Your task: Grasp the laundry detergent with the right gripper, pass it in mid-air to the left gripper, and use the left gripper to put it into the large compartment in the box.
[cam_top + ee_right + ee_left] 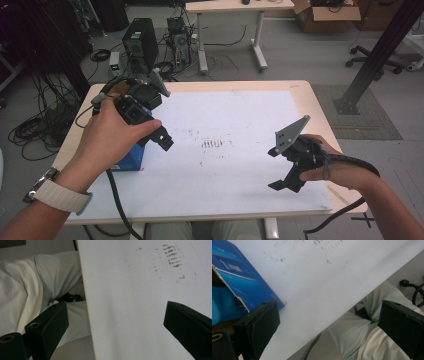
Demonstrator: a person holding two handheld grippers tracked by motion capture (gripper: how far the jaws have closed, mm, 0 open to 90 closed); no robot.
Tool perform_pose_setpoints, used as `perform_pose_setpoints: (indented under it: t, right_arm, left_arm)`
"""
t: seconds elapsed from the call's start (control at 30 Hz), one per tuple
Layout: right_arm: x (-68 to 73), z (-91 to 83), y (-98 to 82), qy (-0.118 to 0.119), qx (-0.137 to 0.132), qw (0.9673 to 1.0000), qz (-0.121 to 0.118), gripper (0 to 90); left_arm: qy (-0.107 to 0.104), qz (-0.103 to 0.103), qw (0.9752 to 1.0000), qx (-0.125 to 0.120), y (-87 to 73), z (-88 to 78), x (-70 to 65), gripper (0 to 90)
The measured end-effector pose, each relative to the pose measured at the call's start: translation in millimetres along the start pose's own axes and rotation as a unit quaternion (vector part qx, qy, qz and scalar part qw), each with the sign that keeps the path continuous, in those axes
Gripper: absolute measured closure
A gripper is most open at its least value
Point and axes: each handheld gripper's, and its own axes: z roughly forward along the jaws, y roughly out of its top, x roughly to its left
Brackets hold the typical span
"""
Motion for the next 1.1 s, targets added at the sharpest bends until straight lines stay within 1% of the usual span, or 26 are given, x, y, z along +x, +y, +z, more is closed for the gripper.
perform_pose_setpoints:
  t: [0.17, 0.43, 0.57, 0.83, 1.1]
  right_arm:
    - [-0.3, 0.0, 2.2, 0.0, -0.002, 1.0, -0.001, 5.7]
    - [-3.0, 1.0, 2.3, 0.003, 0.001, 1.0, -0.001, 5.7]
    - [-3.4, 1.3, 1.3, 0.002, 0.001, 1.0, 0.002, 5.7]
    - [-2.4, -0.3, 0.1, 0.002, 0.001, 1.0, 0.003, 5.7]
    - [-2.3, 0.1, 0.9, 0.003, 0.002, 1.0, 0.001, 5.7]
  left_arm:
    - [-0.005, 0.001, 1.0, 0.005, 1.6, 2.6, -0.9, 4.4]
    - [-0.012, 0.013, 0.9996, 0.022, 8.1, 6.2, -2.1, 4.5]
    - [-0.014, 0.011, 0.9996, 0.021, 9.9, 8.3, -2.7, 4.6]
    - [-0.017, 0.018, 0.9994, 0.024, 12.4, 10.7, -5.1, 4.8]
    - [-0.018, 0.016, 0.9994, 0.024, 11.8, 10.3, -5.7, 5.1]
